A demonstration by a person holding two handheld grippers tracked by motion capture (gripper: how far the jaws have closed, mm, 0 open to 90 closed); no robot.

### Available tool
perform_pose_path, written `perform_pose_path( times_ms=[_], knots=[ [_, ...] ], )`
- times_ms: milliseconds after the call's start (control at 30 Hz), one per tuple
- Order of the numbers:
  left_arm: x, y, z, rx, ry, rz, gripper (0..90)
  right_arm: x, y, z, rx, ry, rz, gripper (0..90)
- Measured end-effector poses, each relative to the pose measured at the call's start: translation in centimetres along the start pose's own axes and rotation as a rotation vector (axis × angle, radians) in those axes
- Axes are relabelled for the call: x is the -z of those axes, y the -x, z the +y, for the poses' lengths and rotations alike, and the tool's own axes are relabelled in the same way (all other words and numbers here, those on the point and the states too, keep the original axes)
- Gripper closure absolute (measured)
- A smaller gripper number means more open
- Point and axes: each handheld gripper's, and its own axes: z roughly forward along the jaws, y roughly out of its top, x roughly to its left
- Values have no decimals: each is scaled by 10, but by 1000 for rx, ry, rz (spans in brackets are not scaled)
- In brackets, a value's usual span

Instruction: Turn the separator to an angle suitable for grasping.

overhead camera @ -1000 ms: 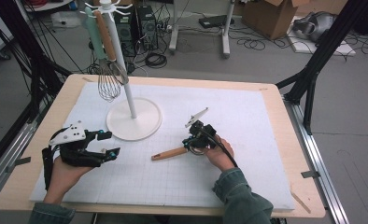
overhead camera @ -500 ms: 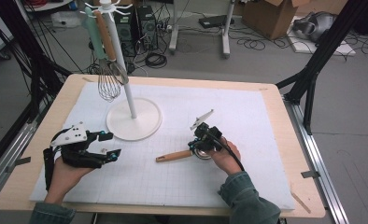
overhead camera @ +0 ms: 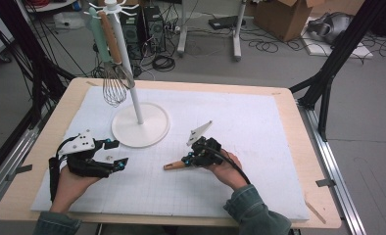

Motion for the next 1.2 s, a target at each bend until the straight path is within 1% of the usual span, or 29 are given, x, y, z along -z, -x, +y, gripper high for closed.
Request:
perform_pose_path(
  times_ms=[167,300,367,400,433,500,700,833,900,1000,1133,1200],
  knots=[
    [-2,-3,-4,17,-7,12,245,-17,-7,9,48,-26,41,894],
    [-5,-5,-9,21,-22,17,234,-30,-10,13,72,-44,62,894],
    [-8,-5,-11,25,-30,22,222,-35,-12,16,82,-53,70,894],
    [-8,-6,-12,26,-33,19,214,-38,-12,18,95,-63,66,894],
    [-9,-6,-13,34,-32,21,210,-40,-13,19,98,-65,68,894],
    [-10,-6,-15,35,-40,20,206,-45,-13,21,105,-71,60,894],
    [-10,-7,-16,34,-40,25,203,-54,-13,27,107,-90,32,895],
    [-11,-7,-16,33,-40,22,203,-57,-11,30,109,-86,12,894],
    [-11,-7,-15,31,-39,20,202,-58,-9,31,91,-83,11,894],
    [-10,-7,-16,35,-36,21,201,-59,-6,32,78,-80,-14,894],
    [-10,-7,-16,33,-36,22,200,-60,-1,32,50,-73,-17,894],
    [-10,-7,-16,33,-36,21,201,-60,1,33,45,-69,-30,894]
  ],
)
